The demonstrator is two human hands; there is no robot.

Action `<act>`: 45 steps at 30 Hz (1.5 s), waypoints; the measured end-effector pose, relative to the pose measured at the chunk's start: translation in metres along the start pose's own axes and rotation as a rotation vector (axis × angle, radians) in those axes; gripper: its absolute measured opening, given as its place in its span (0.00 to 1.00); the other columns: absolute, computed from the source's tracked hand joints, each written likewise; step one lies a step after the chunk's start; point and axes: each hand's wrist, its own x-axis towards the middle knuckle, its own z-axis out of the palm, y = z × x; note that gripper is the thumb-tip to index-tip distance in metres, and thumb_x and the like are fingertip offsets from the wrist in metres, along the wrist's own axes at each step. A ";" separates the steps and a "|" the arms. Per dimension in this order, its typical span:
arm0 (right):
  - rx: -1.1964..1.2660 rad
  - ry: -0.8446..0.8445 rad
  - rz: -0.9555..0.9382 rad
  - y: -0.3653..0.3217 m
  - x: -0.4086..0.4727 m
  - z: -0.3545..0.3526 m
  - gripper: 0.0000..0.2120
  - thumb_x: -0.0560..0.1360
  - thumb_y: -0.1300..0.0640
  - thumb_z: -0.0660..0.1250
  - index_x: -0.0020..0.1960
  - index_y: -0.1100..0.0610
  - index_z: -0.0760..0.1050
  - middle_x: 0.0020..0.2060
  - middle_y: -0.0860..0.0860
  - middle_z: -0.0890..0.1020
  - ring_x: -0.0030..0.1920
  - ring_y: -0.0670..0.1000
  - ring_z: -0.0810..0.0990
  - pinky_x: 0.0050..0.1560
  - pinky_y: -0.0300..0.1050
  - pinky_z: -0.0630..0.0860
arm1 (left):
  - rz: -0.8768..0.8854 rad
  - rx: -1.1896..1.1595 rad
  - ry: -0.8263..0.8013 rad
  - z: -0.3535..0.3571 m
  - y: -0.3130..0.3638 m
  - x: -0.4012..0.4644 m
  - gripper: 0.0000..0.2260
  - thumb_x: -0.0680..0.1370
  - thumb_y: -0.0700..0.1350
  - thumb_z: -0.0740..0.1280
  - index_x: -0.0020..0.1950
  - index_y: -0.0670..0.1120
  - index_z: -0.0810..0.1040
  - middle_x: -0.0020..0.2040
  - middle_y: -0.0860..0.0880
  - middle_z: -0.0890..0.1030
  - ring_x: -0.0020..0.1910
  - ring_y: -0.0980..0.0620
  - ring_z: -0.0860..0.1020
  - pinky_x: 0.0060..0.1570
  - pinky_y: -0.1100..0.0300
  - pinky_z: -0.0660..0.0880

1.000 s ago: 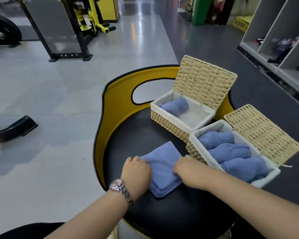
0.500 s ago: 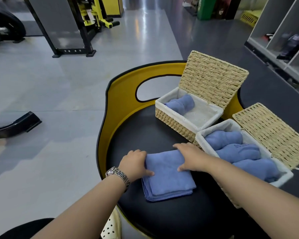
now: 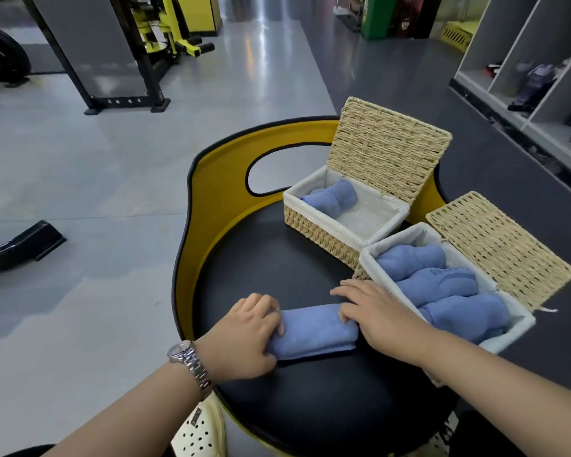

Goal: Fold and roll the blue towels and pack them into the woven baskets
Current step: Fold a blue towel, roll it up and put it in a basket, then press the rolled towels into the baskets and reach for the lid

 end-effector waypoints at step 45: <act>-0.354 -0.138 0.176 0.188 0.143 -0.084 0.11 0.65 0.62 0.63 0.37 0.47 0.65 0.35 0.48 0.67 0.50 0.57 0.71 0.49 0.49 0.66 | -0.426 -0.077 -0.030 -0.060 -0.012 0.282 0.19 0.70 0.47 0.72 0.58 0.45 0.73 0.56 0.43 0.79 0.57 0.44 0.77 0.53 0.51 0.75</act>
